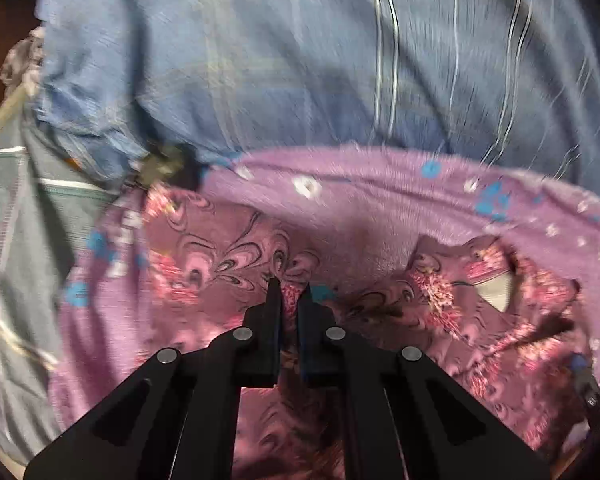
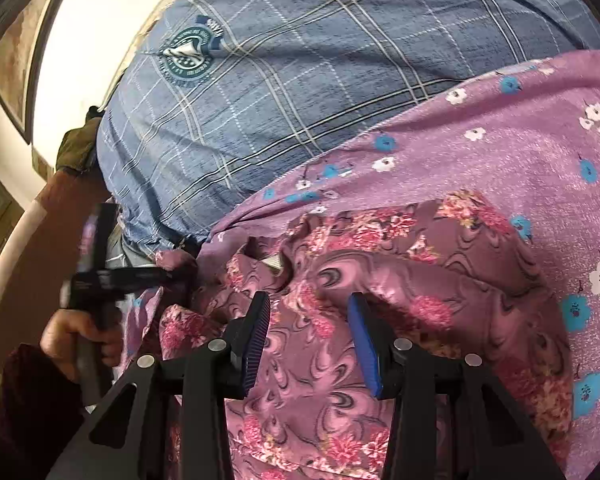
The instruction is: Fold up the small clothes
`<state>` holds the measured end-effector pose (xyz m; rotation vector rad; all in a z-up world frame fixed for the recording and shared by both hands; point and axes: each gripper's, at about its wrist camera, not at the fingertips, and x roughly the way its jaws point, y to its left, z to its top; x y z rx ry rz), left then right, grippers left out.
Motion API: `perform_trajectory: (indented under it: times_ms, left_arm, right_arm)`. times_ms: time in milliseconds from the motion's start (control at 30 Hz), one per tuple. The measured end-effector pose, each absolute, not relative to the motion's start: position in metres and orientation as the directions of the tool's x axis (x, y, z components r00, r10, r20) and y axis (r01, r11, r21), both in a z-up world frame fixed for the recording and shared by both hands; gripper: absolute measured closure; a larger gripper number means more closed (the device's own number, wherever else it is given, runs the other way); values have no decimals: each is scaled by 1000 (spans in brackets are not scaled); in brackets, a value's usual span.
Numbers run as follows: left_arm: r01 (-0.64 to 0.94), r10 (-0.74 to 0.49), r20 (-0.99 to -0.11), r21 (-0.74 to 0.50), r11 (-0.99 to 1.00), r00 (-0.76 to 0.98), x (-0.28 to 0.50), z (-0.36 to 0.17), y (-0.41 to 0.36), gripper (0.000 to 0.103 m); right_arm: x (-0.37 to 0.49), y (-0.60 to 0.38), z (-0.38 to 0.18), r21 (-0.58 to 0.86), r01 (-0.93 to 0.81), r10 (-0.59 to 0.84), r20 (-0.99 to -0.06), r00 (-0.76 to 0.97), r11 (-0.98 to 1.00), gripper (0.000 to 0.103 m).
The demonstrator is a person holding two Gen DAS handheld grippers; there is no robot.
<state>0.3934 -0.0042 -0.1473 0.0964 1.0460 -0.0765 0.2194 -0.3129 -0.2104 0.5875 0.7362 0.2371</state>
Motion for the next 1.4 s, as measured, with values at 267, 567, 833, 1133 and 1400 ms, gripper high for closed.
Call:
perform_trajectory:
  times_ms: [267,567,833,1133,1400]
  left_arm:
    - [-287,238,-834,101,953,498,363,-113,140,88]
    - [-123,70,-691,-27,992,720,278,-95,87,23]
    - [77,-233,-859,-223,972,456,299,-181,10,68]
    - [13,-366,-824,-400,916,433,320,-208,5,73]
    - [-24,-348,-782,-420,907,517,304,-201,27,97]
  right_arm:
    - [215,-301,-210,553,-24,398,-568,720,833,60]
    - [216,-302,-212,560,-19,406,-576,709,828,60]
    - [216,-297,-213,543,-33,406,-586,701,839,60]
    - [215,-307,-214,546,-9,389,-586,711,838,60]
    - [213,-330,-210,543,37,341,-579,741,839,60]
